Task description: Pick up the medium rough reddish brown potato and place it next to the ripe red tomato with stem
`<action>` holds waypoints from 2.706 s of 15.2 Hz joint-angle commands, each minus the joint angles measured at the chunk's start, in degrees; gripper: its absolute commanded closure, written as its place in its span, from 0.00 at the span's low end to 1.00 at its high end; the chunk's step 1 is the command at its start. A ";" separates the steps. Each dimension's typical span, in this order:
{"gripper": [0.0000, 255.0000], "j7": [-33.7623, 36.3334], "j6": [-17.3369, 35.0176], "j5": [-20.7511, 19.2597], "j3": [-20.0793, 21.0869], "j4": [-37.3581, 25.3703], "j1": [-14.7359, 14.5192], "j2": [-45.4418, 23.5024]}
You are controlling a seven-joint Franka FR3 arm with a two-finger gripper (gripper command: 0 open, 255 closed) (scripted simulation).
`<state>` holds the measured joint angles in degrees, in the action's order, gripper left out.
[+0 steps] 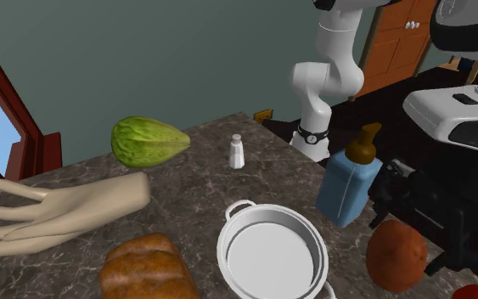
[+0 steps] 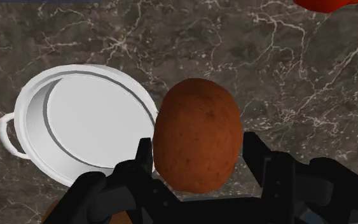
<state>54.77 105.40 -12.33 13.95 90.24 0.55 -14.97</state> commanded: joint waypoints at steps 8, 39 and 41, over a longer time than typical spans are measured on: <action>1.00 6.28 -13.42 -4.86 0.84 -33.86 -10.27 -21.98; 1.00 10.80 2.80 -6.67 0.27 -23.07 -10.72 -28.10; 1.00 10.80 2.80 -6.68 0.28 -23.07 -10.71 -28.11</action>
<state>65.54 108.23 -19.10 14.19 66.50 -10.15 -42.86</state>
